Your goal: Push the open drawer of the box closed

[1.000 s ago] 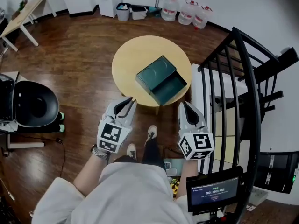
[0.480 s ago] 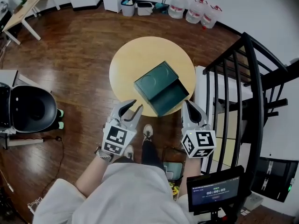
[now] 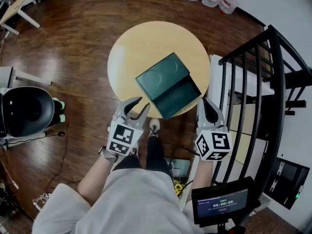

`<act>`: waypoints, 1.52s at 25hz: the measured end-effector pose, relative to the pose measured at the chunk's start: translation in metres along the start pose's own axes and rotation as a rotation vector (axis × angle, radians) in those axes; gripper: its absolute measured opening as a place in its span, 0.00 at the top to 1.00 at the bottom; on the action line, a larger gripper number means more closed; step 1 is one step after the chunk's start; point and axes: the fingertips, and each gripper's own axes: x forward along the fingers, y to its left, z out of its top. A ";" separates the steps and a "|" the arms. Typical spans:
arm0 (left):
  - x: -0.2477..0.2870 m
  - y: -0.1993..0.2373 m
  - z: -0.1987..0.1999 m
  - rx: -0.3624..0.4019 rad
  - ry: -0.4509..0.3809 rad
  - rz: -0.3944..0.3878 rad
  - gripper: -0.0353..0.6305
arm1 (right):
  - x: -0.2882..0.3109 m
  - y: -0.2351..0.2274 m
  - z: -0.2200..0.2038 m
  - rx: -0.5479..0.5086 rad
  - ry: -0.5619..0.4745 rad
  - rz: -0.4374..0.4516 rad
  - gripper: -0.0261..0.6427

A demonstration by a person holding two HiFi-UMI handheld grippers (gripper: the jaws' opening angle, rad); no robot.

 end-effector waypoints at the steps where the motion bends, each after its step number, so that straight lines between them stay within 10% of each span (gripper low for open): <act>1: 0.004 0.000 -0.004 0.000 0.011 -0.005 0.75 | 0.001 -0.002 -0.005 0.006 0.011 -0.003 0.96; 38: 0.091 0.003 -0.090 0.071 0.347 -0.068 0.71 | 0.030 -0.005 -0.188 0.197 0.275 0.029 0.96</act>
